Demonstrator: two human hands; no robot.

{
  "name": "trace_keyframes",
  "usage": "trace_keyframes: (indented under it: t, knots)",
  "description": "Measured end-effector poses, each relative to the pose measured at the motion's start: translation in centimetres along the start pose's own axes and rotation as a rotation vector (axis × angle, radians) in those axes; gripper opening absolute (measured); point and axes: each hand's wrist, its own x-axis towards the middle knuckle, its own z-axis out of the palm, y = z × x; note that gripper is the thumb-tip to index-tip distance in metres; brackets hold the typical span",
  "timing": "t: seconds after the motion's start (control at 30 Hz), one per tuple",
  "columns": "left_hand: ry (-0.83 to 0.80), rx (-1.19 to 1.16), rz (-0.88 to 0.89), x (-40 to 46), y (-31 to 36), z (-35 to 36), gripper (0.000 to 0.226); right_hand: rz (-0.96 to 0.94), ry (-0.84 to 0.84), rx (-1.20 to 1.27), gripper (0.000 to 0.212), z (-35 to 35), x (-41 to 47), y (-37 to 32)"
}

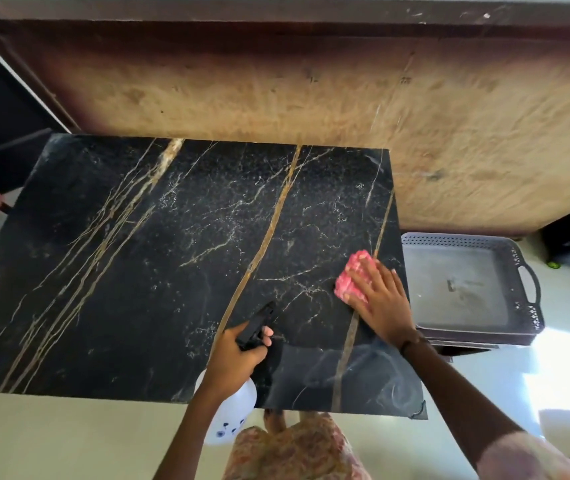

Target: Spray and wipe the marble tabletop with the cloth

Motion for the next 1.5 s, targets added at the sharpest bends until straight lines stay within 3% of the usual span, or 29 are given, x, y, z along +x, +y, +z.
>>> trace_keyframes:
  t: [0.1, 0.17, 0.33, 0.43, 0.63, 0.73, 0.8, 0.93, 1.03, 1.2, 1.33, 1.5]
  knots:
    - [-0.003, 0.012, 0.009, -0.3, -0.3, 0.2, 0.021, 0.193, 0.015, 0.068, 0.062, 0.1, 3.0, -4.0]
    - [0.001, 0.017, 0.007, -0.5, -0.7, 0.3, 0.023, 0.201, 0.020, 0.075, 0.064, 0.9, 3.2, -7.3]
    - [-0.012, 0.035, 0.000, -1.0, -1.7, 0.6, 0.027, -0.201, -0.019, -0.021, 0.057, 2.8, -3.8, -10.2]
    - [-0.031, 0.013, -0.005, -1.8, -1.9, 0.9, 0.027, -0.272, -0.045, -0.042, 0.057, 3.2, -8.7, -6.9]
    - [-0.017, 0.041, -0.020, -3.0, -3.1, 0.2, 0.030, 0.075, -0.013, -0.024, 0.064, 1.1, -6.9, 1.5]
    - [-0.014, 0.038, -0.022, -3.8, -4.0, -0.1, 0.030, 0.266, 0.011, 0.044, 0.068, 0.5, -3.3, 0.4]
    - [-0.017, 0.038, -0.028, -4.2, -4.5, -0.2, 0.029, 0.291, 0.008, 0.070, 0.068, 0.6, -2.0, -2.2]
    - [-0.006, 0.071, -0.051, -4.7, -5.2, -0.3, 0.029, 0.034, 0.000, 0.015, 0.064, 2.3, -5.8, -6.5]
    - [-0.011, 0.095, -0.042, -5.0, -5.2, -0.4, 0.028, -0.143, -0.023, -0.048, 0.059, 3.2, -11.3, -5.2]
    - [-0.033, 0.095, -0.018, -5.3, -4.9, -0.7, 0.028, 0.031, -0.012, -0.050, 0.064, 2.2, -12.2, 0.1]
    - [-0.037, 0.085, -0.013, -5.9, -5.1, -1.1, 0.028, 0.160, -0.019, -0.014, 0.064, 1.3, -8.1, -2.6]
    - [-0.011, 0.052, -0.036, -6.4, -6.1, -1.7, 0.030, -0.051, -0.011, -0.013, 0.063, 2.9, -6.5, -12.2]
